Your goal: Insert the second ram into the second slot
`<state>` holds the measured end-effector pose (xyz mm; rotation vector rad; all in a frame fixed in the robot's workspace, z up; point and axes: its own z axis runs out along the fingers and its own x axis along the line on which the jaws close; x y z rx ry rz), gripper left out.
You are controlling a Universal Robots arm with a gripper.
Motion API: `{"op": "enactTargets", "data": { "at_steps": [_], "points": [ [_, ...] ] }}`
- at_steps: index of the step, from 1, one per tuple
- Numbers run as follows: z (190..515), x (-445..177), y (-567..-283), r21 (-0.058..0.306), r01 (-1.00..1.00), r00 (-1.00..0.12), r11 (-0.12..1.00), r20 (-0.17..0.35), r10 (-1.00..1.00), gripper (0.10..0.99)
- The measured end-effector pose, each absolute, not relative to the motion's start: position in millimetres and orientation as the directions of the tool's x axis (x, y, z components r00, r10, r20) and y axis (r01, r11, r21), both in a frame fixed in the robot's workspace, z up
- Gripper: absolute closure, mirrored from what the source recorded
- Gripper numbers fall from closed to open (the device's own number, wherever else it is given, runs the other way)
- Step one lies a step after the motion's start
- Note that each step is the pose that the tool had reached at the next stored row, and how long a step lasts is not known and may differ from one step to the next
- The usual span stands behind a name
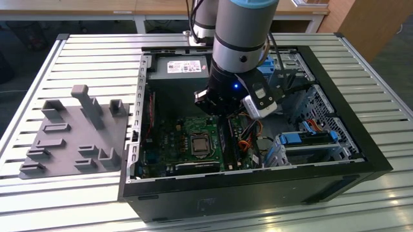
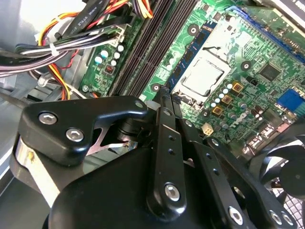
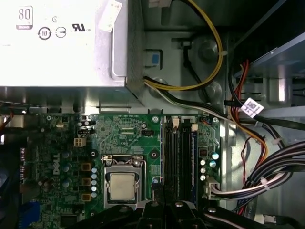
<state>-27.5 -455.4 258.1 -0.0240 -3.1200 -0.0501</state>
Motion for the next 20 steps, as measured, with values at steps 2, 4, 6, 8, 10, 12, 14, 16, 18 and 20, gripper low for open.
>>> {"op": "enactTargets", "data": {
  "at_steps": [2, 4, 6, 8, 10, 12, 14, 16, 18, 20],
  "points": [
    [257, -27, -456, 0.032, 0.018, -1.000, 0.999, 0.021, 0.017, 0.969],
    [255, -26, -456, 0.032, 0.018, -1.000, 0.999, 0.021, 0.017, 0.969],
    [253, -24, -456, 0.032, 0.018, -1.000, 0.999, 0.022, 0.017, 0.969],
    [253, -23, -456, 0.032, 0.018, -1.000, 0.999, 0.024, 0.017, 0.969],
    [252, -23, -456, 0.032, 0.018, -1.000, 0.999, 0.026, 0.017, 0.969],
    [251, -22, -457, 0.032, 0.018, -0.999, 0.999, 0.031, 0.017, 0.969],
    [250, -21, -458, 0.032, 0.018, -0.999, 0.999, 0.035, 0.017, 0.969],
    [248, -20, -459, 0.032, 0.018, -0.999, 0.999, 0.036, 0.017, 0.969],
    [247, -20, -459, 0.032, 0.018, -0.999, 0.999, 0.036, 0.017, 0.969],
    [245, -19, -459, 0.032, 0.018, -0.999, 0.999, 0.036, 0.017, 0.969]
  ]
}}
